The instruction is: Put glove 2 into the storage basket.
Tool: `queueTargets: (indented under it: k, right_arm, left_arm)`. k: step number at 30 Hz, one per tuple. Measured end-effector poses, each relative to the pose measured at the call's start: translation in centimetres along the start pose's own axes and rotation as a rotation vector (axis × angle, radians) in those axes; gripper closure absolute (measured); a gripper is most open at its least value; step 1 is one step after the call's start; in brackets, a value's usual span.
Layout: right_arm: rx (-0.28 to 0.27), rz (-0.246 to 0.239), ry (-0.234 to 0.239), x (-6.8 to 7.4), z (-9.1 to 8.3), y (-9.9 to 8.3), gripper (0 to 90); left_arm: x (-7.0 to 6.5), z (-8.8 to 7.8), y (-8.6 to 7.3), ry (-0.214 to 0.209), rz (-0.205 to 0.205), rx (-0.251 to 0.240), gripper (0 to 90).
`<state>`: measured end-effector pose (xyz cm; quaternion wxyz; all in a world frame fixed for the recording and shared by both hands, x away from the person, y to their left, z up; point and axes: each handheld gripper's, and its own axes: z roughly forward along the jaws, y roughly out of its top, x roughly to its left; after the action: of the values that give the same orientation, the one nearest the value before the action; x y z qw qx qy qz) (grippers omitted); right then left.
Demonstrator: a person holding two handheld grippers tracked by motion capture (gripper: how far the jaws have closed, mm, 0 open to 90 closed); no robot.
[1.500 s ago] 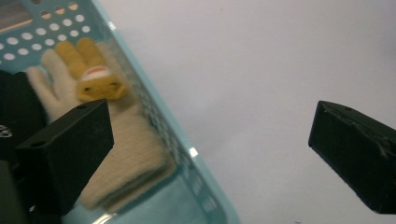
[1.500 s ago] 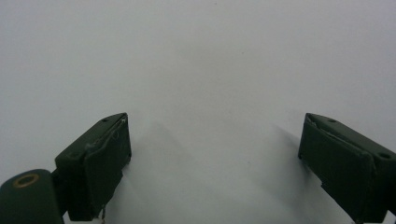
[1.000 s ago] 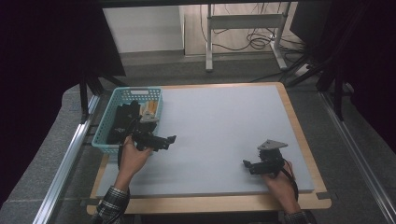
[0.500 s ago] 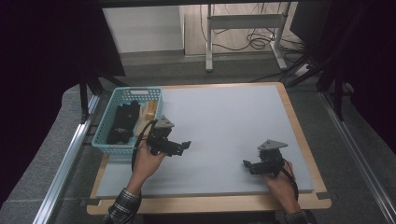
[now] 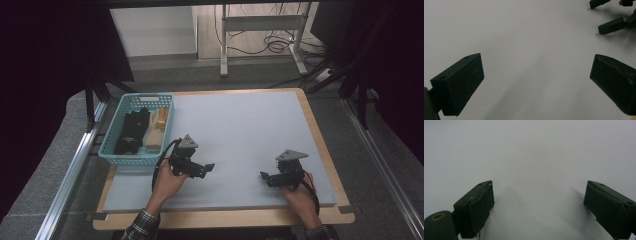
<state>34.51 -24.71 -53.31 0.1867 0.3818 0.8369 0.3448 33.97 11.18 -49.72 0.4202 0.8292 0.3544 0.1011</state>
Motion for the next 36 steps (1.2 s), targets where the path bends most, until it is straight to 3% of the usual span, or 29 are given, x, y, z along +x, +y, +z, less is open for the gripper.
queueTargets:
  k: [14,23,29,36]
  right_arm:
    - [0.0,0.0,0.0,0.0,0.0,0.0,9.0]
    - [0.0,-0.001,-0.001,0.0,0.0,0.0,9.0]
    - [0.0,-0.001,-0.001,0.0,0.0,0.0,9.0]
    - [0.0,-0.001,-0.001,0.0,0.0,0.0,9.0]
  left_arm:
    - [-0.2,1.9,-2.6,0.019,0.004,0.057,0.0]
    - [-0.9,3.0,-3.8,0.046,0.032,0.124,0.0]
    - [-1.3,3.2,-4.0,0.079,0.051,0.13,0.0]
    - [-1.3,3.3,-4.0,0.084,0.055,0.128,0.0]
